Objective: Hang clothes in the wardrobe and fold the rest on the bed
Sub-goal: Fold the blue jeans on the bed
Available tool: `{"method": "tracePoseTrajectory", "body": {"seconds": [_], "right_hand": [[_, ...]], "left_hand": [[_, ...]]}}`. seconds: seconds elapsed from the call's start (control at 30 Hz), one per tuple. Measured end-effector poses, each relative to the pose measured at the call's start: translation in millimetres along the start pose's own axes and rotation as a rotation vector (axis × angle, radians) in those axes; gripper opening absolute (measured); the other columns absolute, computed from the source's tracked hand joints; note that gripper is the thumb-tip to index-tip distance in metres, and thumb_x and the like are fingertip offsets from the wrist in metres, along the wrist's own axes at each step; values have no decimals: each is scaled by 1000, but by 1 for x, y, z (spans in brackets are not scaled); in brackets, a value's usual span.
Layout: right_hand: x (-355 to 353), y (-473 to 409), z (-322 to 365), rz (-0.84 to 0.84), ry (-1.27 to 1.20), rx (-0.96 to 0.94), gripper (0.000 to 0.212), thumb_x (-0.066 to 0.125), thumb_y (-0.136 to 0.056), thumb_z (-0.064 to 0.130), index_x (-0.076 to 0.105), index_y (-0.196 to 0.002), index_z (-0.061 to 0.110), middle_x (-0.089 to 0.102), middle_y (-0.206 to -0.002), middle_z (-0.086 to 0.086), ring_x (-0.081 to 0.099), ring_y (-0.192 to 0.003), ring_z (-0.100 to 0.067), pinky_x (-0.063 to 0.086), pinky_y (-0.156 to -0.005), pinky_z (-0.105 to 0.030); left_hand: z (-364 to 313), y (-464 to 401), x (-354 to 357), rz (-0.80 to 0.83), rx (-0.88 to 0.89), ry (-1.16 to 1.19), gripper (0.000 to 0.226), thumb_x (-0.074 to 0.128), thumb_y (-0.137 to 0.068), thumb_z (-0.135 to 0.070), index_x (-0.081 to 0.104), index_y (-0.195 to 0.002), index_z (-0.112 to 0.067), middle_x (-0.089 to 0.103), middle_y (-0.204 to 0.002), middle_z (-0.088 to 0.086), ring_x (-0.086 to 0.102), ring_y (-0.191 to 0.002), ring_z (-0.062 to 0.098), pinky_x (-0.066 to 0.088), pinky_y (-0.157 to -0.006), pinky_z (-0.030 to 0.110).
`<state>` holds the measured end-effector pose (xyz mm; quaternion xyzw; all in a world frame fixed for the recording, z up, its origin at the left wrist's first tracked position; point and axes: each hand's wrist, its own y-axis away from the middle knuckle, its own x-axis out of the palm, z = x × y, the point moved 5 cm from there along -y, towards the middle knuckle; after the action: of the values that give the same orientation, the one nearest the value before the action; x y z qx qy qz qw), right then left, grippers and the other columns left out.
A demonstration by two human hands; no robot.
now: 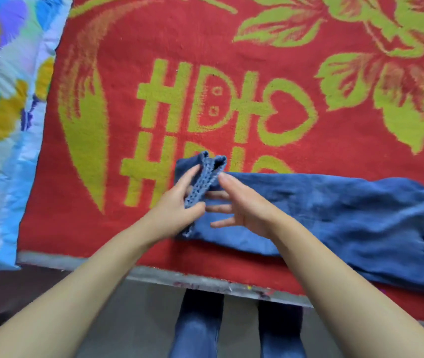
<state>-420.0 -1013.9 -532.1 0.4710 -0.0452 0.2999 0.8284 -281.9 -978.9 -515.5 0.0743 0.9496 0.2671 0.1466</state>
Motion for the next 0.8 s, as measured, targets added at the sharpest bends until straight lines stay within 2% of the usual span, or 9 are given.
{"method": "tracePoseTrajectory", "body": {"seconds": [0.07, 0.13, 0.23, 0.3, 0.5, 0.6, 0.7, 0.77, 0.8], "right_hand": [[-27, 14, 17, -317, 313, -199, 29, 58, -92, 40, 52, -115, 23, 65, -101, 3, 64, -98, -19, 46, -78, -30], [-69, 34, 20, -677, 617, -279, 19, 52, -95, 25, 51, -109, 13, 65, -99, -9, 59, -98, -29, 31, -69, -25], [-133, 60, -6, -865, 709, -202, 17, 46, -98, 19, 46, -108, 6, 63, -106, -25, 57, -99, -41, 28, -66, -33], [-163, 69, -29, -902, 709, -130, 20, 45, -99, 21, 42, -109, 4, 62, -107, -28, 56, -100, -45, 37, -73, -39], [-199, 45, -74, -850, 714, -84, 30, 46, -99, 26, 37, -121, 8, 62, -111, -24, 58, -101, -43, 43, -76, -42], [-209, 45, -80, -951, 772, -118, 50, 49, -98, 29, 31, -142, 17, 52, -130, -12, 52, -115, -35, 43, -85, -42], [-189, 64, -79, -1061, 1115, -373, 62, 55, -92, 23, 33, -147, 6, 44, -140, -20, 42, -130, -38, 37, -106, -51], [-169, 64, -91, -895, 1423, -428, 66, 48, -89, 35, 33, -147, 8, 35, -150, -19, 30, -141, -37, 22, -110, -61], [-168, 60, -104, -759, 1521, -336, 70, 44, -90, 43, 27, -150, 12, 24, -157, -14, 17, -145, -34, 12, -111, -64]], "left_hand": [[-21, 0, 60, 146, 70, -37, 80, 65, -84, -20, 18, -149, -29, 60, -96, -8, 57, -81, -1, 45, -79, 17], [-30, -1, 100, 183, 172, -271, 68, 60, -91, -28, 24, -149, -20, 59, -105, 0, 56, -96, 10, 43, -90, 24], [-30, -7, 109, -247, 390, -769, 55, 46, -91, -39, 51, -136, -8, 57, -132, 13, 53, -124, 29, 37, -105, 47], [-17, -18, 112, -380, 389, -894, 56, 50, -88, -38, 51, -137, -11, 46, -143, 15, 44, -133, 35, 32, -104, 59], [66, -67, 145, -201, 145, -1116, 65, 45, -95, -49, 21, -150, -25, -6, -156, 3, -11, -143, 25, 6, -109, 66], [81, -79, 153, -209, 85, -1172, 66, 35, -96, -53, 4, -149, -28, -14, -156, 2, -16, -143, 21, 2, -109, 66], [75, -74, 155, -198, 81, -1140, 71, 43, -95, -49, 5, -150, -25, -14, -156, 3, -16, -144, 23, 2, -109, 66], [65, -63, 150, -261, 86, -1023, 75, 57, -91, -40, 18, -151, -17, -2, -158, 8, -4, -146, 27, 10, -110, 64], [63, -58, 146, -308, 66, -949, 79, 63, -88, -36, 21, -151, -13, 5, -159, 13, 4, -147, 30, 15, -111, 61]]}}
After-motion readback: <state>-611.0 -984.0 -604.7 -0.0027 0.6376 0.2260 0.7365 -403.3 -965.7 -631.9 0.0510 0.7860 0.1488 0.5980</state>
